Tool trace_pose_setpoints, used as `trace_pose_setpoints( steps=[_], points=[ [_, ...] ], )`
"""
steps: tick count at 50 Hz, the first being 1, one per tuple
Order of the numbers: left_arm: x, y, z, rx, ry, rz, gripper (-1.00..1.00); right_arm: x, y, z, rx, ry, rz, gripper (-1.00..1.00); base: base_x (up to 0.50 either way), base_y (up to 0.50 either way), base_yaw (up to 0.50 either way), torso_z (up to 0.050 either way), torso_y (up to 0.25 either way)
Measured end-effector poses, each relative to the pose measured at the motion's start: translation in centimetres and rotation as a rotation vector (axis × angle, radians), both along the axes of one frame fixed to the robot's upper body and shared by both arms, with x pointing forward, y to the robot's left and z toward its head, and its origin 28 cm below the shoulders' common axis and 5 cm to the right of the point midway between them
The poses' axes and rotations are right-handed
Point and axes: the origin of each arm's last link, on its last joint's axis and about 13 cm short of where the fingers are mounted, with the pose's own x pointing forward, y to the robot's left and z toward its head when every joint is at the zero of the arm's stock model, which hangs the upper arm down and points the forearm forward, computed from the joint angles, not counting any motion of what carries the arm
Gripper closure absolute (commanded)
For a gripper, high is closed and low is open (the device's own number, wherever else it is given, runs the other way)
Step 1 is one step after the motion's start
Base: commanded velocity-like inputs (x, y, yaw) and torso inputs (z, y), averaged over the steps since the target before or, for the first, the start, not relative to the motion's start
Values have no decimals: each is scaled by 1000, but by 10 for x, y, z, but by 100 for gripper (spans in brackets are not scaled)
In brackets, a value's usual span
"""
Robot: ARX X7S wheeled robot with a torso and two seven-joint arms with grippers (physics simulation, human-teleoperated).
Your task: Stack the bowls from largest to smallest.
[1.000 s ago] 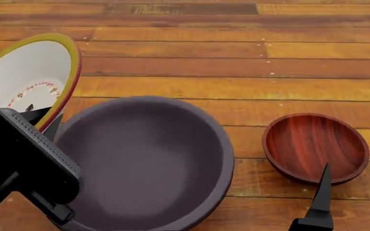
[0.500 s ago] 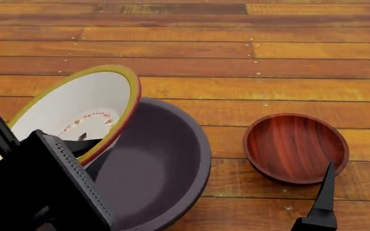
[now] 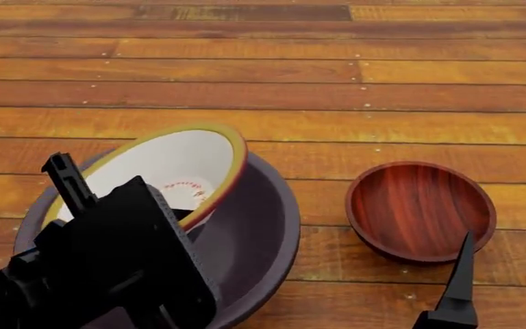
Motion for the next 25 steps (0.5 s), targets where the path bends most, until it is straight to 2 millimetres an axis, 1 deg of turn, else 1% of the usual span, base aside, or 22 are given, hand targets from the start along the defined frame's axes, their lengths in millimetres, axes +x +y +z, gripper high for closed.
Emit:
trace_pose_setpoints(
  steps=[25],
  points=[
    [25, -1, -14, 12, 85, 21, 100, 1, 0, -1, 2, 3, -1, -100, 0, 0, 0, 0, 0]
  ],
)
